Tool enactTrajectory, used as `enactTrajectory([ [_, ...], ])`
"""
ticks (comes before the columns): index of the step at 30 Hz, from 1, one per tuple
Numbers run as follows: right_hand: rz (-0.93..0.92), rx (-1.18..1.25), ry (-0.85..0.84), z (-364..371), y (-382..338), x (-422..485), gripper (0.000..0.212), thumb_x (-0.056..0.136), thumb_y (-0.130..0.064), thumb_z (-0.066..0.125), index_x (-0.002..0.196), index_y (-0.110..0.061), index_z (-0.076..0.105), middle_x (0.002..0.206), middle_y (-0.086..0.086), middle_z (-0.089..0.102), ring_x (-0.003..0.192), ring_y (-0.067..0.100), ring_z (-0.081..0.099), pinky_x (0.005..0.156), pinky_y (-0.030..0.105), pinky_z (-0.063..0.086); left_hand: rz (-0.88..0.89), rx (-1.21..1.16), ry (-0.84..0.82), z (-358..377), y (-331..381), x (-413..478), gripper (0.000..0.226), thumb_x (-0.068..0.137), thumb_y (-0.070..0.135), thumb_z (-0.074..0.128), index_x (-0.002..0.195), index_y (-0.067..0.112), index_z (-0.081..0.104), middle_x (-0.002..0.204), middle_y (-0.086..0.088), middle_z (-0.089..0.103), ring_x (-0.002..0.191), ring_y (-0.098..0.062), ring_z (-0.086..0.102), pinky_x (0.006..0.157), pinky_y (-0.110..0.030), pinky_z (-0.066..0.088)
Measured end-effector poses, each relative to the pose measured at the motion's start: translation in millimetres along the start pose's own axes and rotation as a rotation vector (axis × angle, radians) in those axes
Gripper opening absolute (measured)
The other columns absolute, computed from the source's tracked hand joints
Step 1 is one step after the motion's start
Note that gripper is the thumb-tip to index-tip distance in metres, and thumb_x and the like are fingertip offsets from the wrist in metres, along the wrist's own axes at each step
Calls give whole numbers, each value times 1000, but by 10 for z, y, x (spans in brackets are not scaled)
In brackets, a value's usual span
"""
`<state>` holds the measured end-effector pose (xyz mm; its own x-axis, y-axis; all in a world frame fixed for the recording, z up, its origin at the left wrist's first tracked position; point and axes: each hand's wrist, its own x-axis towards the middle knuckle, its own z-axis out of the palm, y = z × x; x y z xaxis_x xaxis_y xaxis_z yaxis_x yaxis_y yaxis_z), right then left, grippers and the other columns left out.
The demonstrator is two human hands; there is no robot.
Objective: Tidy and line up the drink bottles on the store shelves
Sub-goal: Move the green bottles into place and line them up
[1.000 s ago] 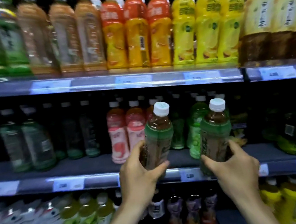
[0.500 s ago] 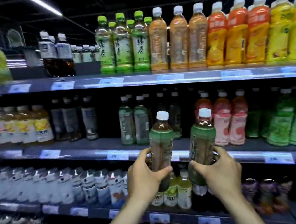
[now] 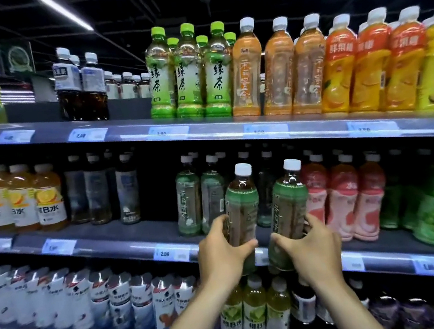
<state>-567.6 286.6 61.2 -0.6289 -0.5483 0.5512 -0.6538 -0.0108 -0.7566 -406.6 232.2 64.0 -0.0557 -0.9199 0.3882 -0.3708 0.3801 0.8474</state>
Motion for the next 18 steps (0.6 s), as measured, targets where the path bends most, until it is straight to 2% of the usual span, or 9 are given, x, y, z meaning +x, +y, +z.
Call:
enactTrajectory([
  [2,9,32,-24,93,28,182,68,67,-47,90,124,-18,67,99,0,75,89,20,69,70,28,51,-3,11,8,170,38,166,90,73,45,87,149,27,44,141,2,61,128,-19,57,89,-25,47],
  [4,6,87,-38,175,63,356,49,70,-39,91,108,-21,65,88,-8,69,78,12,62,67,27,47,-7,11,30,308,67,324,90,73,44,87,150,26,43,142,0,60,129,-21,57,91,-28,49],
  [6,-14,85,-46,252,87,491,41,69,-36,91,94,-29,59,79,-17,65,69,4,58,60,21,45,-7,19,60,426,77,474,89,73,44,87,148,25,45,139,-1,62,127,-21,58,90,-28,50],
  [9,-12,105,-56,428,140,645,43,65,-41,90,99,-27,69,80,-15,74,74,2,69,64,25,57,-11,14,85,530,59,662,86,68,49,89,142,27,51,128,1,69,116,-18,65,90,-30,55],
  [11,-12,111,-72,531,176,727,45,64,-42,90,102,-28,70,80,-14,75,76,2,71,67,28,59,-15,17,88,604,8,773,85,64,54,88,138,29,53,121,3,72,108,-16,69,86,-35,60],
  [15,-43,113,-86,680,255,795,48,64,-46,89,105,-29,70,82,-14,76,78,3,71,70,31,60,-36,8,102,694,-73,929,84,69,51,87,142,28,51,125,3,71,113,-17,67,88,-38,60],
  [18,-42,108,-93,752,306,831,48,64,-50,86,106,-31,69,83,-15,75,79,4,71,72,33,60,-20,26,100,727,-126,995,83,72,50,85,143,27,49,126,2,70,114,-17,67,88,-32,58],
])
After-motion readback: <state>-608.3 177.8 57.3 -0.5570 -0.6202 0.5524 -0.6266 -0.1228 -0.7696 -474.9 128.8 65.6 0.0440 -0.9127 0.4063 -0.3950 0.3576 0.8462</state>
